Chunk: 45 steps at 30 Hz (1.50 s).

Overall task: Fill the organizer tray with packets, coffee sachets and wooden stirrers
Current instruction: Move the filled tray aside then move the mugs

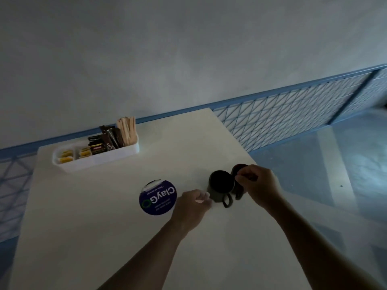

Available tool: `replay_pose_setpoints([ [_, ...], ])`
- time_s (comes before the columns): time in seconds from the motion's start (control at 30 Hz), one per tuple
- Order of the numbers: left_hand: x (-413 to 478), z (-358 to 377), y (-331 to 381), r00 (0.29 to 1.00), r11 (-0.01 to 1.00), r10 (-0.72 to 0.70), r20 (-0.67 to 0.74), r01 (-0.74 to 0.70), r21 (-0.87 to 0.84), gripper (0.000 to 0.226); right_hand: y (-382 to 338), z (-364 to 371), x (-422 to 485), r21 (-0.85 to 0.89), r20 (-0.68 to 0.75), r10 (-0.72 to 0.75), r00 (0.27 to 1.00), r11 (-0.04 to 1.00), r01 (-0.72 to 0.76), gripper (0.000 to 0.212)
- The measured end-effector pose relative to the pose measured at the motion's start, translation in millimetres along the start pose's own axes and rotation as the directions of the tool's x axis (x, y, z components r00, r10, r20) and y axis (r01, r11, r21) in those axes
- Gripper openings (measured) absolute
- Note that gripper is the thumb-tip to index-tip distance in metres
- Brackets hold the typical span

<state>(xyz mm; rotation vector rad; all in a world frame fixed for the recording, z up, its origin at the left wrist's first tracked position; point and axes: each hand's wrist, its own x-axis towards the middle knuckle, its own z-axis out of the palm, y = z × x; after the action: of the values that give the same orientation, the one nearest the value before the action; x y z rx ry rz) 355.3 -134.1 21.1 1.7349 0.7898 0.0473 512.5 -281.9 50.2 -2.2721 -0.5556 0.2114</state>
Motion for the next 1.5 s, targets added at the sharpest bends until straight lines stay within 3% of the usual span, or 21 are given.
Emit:
replay_pose_setpoints([
  [0.1, -1, 27, 2, 0.996, 0.997, -0.062, 0.058, 0.064, -0.04, 0.037, 32, 0, -9, 0.01, -0.053, 0.067, 0.996, 0.998, -0.066, 0.012],
  [0.23, 0, 56, 5, 0.985, 0.976, -0.137, 0.103, 0.152, -0.158, 0.046, 50, 7, -22, 0.038, -0.033, 0.214, 0.976, 0.976, -0.212, 0.026],
  [0.5, 3, 89, 11, 0.953, 0.854, -0.229, 0.196, 0.294, -0.431, 0.026, 43, 23, -28, 0.271, 0.168, 0.372, 0.913, 0.873, -0.406, 0.033],
  [0.6, 5, 96, 13, 0.95, 0.814, -0.265, 0.166, 0.312, -0.489, 0.014, 44, 28, -26, 0.322, 0.243, 0.414, 0.877, 0.819, -0.475, 0.029],
  [0.73, 8, 94, 12, 0.95, 0.797, -0.31, 0.041, 0.283, -0.533, 0.022, 46, 31, -25, 0.426, 0.333, 0.365, 0.87, 0.765, -0.484, 0.023],
  [0.97, 12, 67, 13, 0.944, 0.814, -0.319, -0.085, 0.228, -0.534, 0.021, 41, 45, -10, 0.553, 0.298, 0.355, 0.886, 0.693, -0.463, 0.024],
  [1.5, 63, -62, 27, 0.913, 0.874, -0.272, -0.305, 0.101, -0.475, 0.029, -50, 96, 56, 0.571, 0.332, 0.138, 0.933, 0.758, -0.315, 0.026],
])
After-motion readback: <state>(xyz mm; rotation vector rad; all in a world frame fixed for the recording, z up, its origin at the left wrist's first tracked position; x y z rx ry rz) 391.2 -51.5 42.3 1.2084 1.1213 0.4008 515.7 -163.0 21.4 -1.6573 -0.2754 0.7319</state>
